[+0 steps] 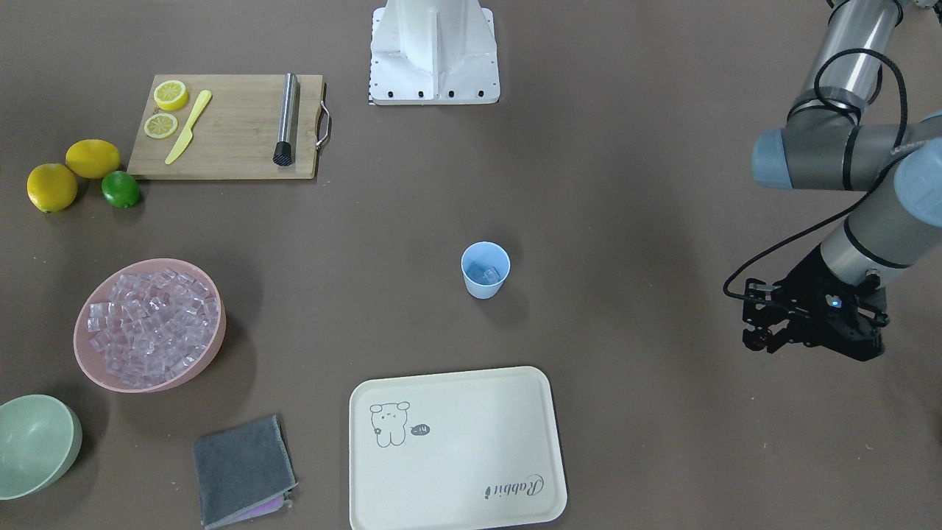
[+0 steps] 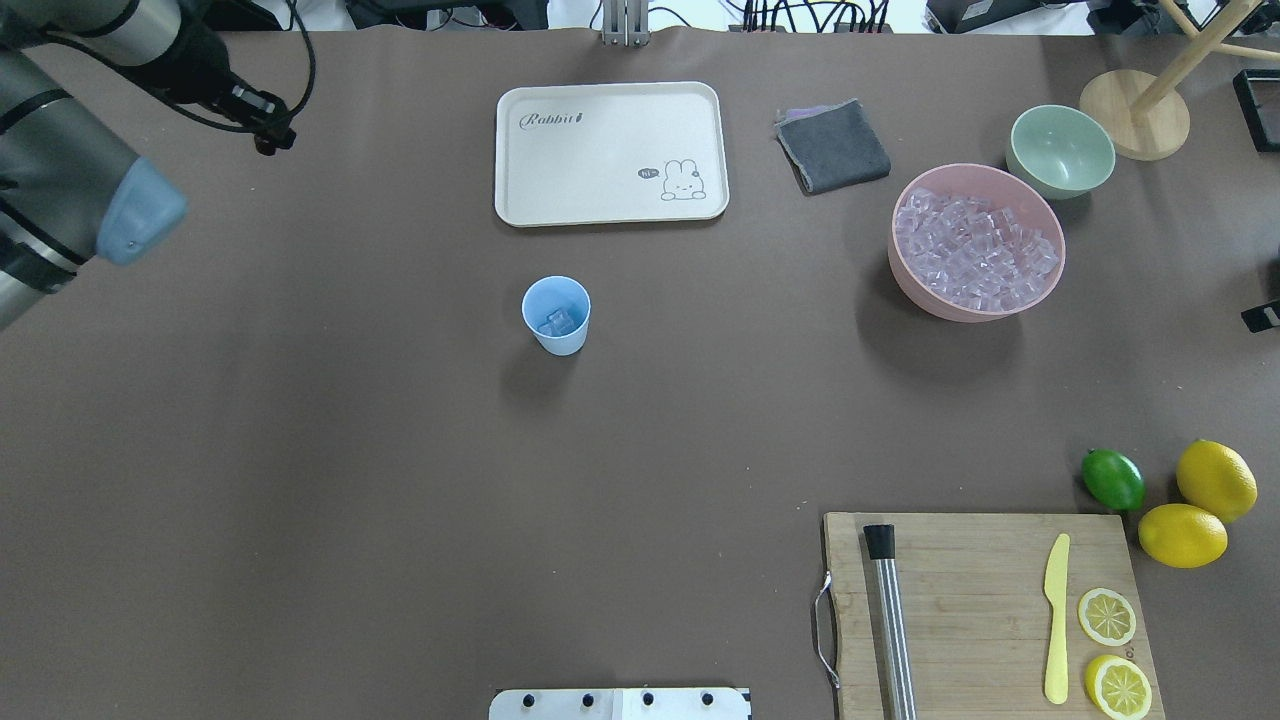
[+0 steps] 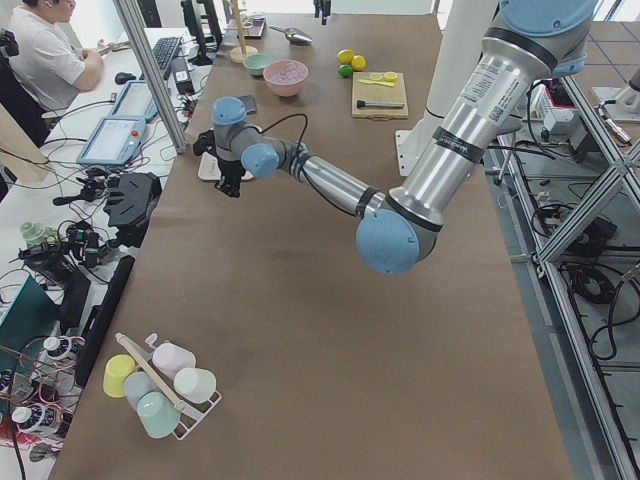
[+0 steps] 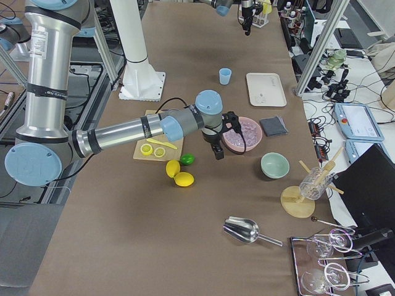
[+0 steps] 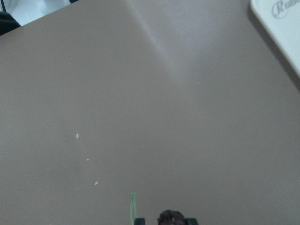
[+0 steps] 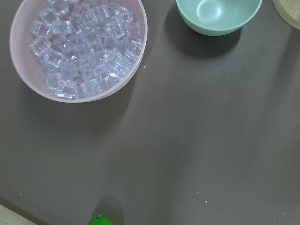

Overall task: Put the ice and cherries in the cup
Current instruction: 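Carry the cherries over the light-blue cup with the left gripper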

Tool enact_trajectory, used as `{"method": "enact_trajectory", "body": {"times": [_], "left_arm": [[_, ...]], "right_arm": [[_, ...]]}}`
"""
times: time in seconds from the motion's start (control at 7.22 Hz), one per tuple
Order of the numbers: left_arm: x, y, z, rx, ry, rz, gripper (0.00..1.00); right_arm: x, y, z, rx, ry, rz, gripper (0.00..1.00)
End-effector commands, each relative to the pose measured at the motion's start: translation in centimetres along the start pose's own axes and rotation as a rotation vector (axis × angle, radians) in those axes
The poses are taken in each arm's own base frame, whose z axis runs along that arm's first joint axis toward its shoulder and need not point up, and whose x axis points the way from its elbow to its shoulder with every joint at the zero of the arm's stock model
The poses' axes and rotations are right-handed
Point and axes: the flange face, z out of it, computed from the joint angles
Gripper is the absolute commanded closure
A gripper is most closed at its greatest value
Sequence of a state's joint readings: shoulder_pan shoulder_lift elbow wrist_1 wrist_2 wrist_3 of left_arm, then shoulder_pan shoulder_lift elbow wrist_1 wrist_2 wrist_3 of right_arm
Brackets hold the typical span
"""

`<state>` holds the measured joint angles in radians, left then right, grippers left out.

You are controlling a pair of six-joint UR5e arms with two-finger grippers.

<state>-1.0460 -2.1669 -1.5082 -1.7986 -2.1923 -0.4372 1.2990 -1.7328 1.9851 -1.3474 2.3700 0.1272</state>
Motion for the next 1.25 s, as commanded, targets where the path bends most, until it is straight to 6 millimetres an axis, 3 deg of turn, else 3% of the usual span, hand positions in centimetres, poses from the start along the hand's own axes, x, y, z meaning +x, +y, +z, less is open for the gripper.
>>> {"method": "enact_trajectory", "body": {"times": [0.0, 0.14, 0.28, 0.55, 0.69, 0.83, 1.11], "left_arm": [[16.5, -4.2, 0.0, -0.006, 0.113, -0.099, 1.0], [21.3, -3.3, 1.3, 0.006, 0.114, -0.15, 1.0], [24.5, -2.0, 3.6, 0.033, 0.088, -0.163, 1.0], [25.8, -0.8, 5.0, 0.015, 0.089, -0.179, 1.0], [26.1, -0.7, 4.6, 0.017, 0.098, -0.209, 1.0], [27.5, 0.4, 5.5, -0.002, 0.106, -0.204, 1.0], [26.7, 2.1, 7.0, -0.014, 0.103, -0.202, 1.0]], "right_arm": [[0.2, 0.4, 0.1, -0.005, 0.001, -0.003, 0.02], [0.2, 0.4, 0.1, -0.005, 0.001, -0.003, 0.02], [0.1, 0.3, 0.1, -0.005, 0.0, -0.005, 0.02], [0.0, 0.1, 0.0, -0.001, 0.0, -0.008, 0.02], [-0.2, -0.2, -0.1, 0.003, -0.001, -0.013, 0.02], [-0.2, -0.3, -0.1, 0.004, -0.001, -0.014, 0.02], [-0.5, -0.8, -0.4, 0.013, 0.002, -0.018, 0.02]]}}
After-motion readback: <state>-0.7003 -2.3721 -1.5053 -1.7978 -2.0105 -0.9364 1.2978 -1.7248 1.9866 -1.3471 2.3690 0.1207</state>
